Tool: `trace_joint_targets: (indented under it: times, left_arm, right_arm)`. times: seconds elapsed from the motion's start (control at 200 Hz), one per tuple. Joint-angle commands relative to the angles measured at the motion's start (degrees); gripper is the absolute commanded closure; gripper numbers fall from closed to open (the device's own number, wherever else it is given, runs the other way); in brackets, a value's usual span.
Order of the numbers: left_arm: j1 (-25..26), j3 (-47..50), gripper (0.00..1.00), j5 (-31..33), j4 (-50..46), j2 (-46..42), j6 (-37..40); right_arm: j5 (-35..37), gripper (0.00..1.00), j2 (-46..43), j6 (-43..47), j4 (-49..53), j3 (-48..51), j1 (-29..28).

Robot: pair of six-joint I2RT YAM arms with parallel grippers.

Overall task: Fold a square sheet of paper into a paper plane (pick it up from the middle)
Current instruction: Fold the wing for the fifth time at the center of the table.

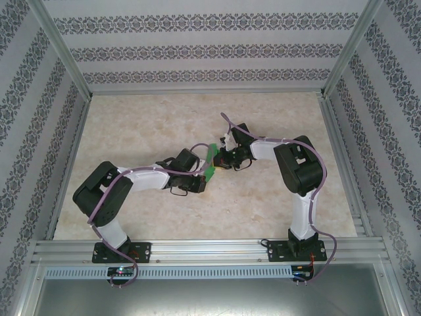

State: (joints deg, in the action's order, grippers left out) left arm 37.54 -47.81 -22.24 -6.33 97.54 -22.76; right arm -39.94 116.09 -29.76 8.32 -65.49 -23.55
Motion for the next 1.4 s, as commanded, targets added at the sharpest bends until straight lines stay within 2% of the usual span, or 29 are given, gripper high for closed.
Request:
trace_joint_targets:
  times: [0.0,0.195,0.41,0.634,0.884,1.399]
  left_arm:
    - [1.40,1.91,0.96,-0.94,-10.30,-1.90,0.91]
    - [1.33,0.54,0.98,0.26,-13.26,-6.47,1.30]
    - [0.49,-3.03,0.98,1.93,-10.55,-6.93,0.21]
    - [-0.80,-7.48,0.97,2.42,-5.32,-2.36,-0.98]
    - [-1.15,-11.11,0.97,1.69,-6.33,4.22,0.51]
    - [-1.67,-7.87,0.98,3.10,-5.62,8.23,2.70]
  right_arm:
    - [9.97,1.00,4.34,1.34,5.70,2.55,1.67]
    - [9.63,1.00,4.19,1.85,5.79,2.75,1.55]
    - [9.09,1.00,4.05,1.65,5.48,2.65,1.29]
    - [8.88,1.00,4.23,1.58,5.37,2.56,1.03]
    - [8.74,1.00,4.40,1.54,5.34,2.30,1.04]
    - [8.88,0.98,3.65,0.93,5.42,2.26,1.05]
